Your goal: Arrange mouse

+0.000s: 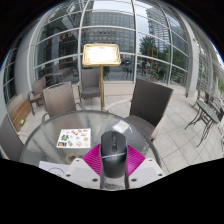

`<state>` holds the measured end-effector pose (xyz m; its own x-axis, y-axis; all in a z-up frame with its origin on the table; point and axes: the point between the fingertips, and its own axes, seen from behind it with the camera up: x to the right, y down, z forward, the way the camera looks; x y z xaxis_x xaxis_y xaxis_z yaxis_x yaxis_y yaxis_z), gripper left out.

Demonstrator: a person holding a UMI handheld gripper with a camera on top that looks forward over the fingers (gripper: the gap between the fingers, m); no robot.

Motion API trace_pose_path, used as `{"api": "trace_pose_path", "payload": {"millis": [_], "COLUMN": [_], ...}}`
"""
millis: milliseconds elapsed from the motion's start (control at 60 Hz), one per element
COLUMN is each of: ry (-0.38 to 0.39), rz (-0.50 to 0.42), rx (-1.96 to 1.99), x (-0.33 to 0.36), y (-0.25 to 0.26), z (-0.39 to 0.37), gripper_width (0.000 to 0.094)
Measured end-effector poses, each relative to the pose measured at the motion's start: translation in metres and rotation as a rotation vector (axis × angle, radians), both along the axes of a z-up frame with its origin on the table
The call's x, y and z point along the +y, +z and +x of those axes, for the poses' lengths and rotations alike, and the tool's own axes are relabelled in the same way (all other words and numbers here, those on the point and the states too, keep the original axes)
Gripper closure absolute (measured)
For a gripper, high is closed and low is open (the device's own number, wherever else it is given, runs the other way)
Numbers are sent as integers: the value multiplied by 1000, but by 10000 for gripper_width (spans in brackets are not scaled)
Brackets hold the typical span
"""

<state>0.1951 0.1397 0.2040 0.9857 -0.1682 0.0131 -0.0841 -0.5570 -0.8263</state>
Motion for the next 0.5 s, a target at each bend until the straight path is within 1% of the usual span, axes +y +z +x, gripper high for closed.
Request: {"api": "trace_pose_path", "payload": {"millis": [50,100,167,233,283,333,350,367,433,450,467,500], "ry": [10,30,64,106,137,158,167,174,194,195,195,192], "rz": [46,67,85,66,25,-32,-49,-67,-132,-151,-168,-192], "rx": [-4,2,9,1,11,12,7,1,-3,-3,-2,-1], "x": [0,3,5,-3,-1,0,-13,-4,-4,-14,-4,-13], "y": [38,52,58,45,19,-17,-34,-48,-97,-108,-119,-141], "z": [-32,-69,-122,-176,-208,-232,-249,-250,-268,-276,-272,-280], "gripper_width": [656,656,656,657,657,658,658,659,659,658,658,658]}}
